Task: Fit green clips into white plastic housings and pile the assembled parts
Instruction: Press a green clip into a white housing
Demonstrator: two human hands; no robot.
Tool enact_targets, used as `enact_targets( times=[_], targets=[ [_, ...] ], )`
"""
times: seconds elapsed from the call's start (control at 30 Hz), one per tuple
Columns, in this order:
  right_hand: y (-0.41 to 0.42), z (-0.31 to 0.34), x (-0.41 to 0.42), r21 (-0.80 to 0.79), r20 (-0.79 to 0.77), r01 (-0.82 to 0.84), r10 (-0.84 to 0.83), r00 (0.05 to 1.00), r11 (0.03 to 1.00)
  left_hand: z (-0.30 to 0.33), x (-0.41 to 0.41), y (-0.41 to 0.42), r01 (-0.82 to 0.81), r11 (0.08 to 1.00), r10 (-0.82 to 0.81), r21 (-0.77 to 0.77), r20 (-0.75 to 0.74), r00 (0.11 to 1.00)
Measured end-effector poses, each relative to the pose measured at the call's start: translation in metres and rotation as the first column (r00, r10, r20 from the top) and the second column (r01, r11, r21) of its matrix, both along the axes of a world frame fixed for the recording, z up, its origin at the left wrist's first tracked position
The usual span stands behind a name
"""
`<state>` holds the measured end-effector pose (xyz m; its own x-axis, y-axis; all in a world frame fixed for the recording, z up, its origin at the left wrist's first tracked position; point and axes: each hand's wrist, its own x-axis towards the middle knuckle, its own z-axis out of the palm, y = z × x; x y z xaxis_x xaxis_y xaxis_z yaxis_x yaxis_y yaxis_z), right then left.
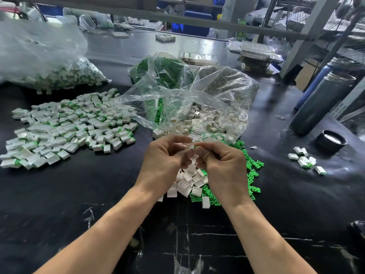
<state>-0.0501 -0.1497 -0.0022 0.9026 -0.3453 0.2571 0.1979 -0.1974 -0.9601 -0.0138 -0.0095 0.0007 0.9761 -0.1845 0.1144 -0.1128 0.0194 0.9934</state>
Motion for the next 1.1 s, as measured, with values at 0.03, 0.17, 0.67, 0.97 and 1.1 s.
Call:
enact_targets(
  times=[0.03, 0.17, 0.67, 0.97, 1.1],
  targets=[
    [-0.001, 0.000, 0.000, -0.028, 0.001, 0.000, 0.000, 1.000, 1.000, -0.001, 0.000, 0.001, 0.003, 0.999, -0.004, 0.039, 0.021, 1.000],
    [-0.003, 0.003, -0.001, 0.093, -0.012, -0.017, 0.019, 1.000, 0.996, 0.001, -0.001, 0.002, 0.018, 0.995, -0.025, 0.096, 0.077, 0.997],
    [0.010, 0.002, 0.000, 0.164, -0.166, -0.110, 0.137, 0.977, 0.980, 0.006, -0.016, -0.012, 0.135, 0.991, -0.133, -0.018, 0.077, 0.988],
    [0.016, -0.002, 0.003, -0.046, -0.121, 0.102, -0.107, 0.987, 0.994, 0.003, -0.018, -0.013, 0.132, 0.991, -0.128, -0.025, 0.107, 0.986],
    [0.017, -0.001, 0.004, -0.059, -0.111, 0.122, -0.128, 0.986, 0.991, 0.004, -0.018, -0.013, 0.127, 0.991, -0.122, -0.038, 0.107, 0.987]
  ],
)
